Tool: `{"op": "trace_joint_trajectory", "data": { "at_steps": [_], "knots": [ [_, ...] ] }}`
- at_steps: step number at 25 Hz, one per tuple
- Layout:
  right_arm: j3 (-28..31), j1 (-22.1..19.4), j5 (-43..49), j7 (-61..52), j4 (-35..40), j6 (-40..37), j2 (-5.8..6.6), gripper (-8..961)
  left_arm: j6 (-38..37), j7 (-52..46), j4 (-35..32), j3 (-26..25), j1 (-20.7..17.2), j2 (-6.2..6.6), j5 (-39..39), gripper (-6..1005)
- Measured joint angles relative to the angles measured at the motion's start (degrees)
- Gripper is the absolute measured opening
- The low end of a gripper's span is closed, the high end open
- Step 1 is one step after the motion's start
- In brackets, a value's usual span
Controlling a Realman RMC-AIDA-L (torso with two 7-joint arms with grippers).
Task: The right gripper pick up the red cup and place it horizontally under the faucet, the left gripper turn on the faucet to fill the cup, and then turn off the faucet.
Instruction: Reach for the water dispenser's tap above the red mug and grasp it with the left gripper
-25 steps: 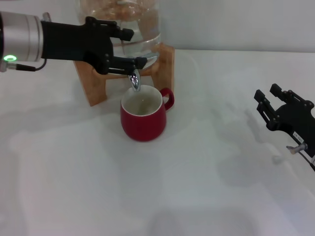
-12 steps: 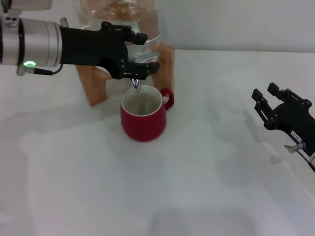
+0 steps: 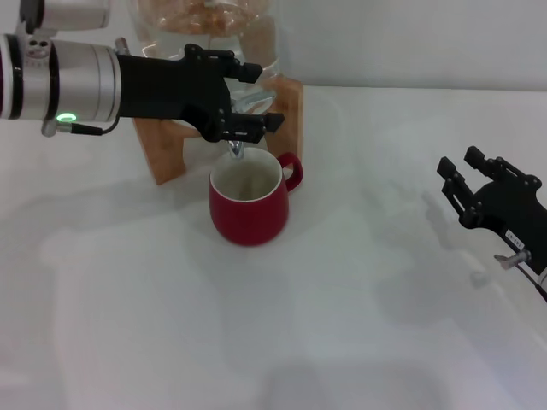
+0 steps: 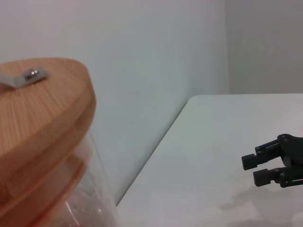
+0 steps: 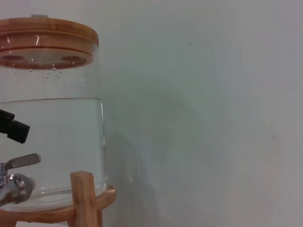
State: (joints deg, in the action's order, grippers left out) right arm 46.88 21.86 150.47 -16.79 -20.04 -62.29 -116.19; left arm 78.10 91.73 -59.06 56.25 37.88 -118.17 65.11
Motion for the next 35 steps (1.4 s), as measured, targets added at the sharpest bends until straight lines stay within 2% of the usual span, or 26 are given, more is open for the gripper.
{"op": "trace_joint_trajectory", "data": {
  "at_steps": [11,16,35],
  "knots": [
    [0.0,-0.2,0.0,0.0,0.0,-0.2,0.0,418,-0.8,0.7,0.2,0.0,0.4,-0.51,-0.1,757],
    [0.0,-0.2,0.0,0.0,0.0,-0.3,0.0,418,-2.2,0.7,0.5,1.6,0.5,-0.65,-0.1,756],
    [-0.4,-0.1,0.4,0.0,-0.1,-0.3,0.0,418,-3.7,0.9,1.5,2.9,0.6,-0.65,-0.1,756]
  ]
}}
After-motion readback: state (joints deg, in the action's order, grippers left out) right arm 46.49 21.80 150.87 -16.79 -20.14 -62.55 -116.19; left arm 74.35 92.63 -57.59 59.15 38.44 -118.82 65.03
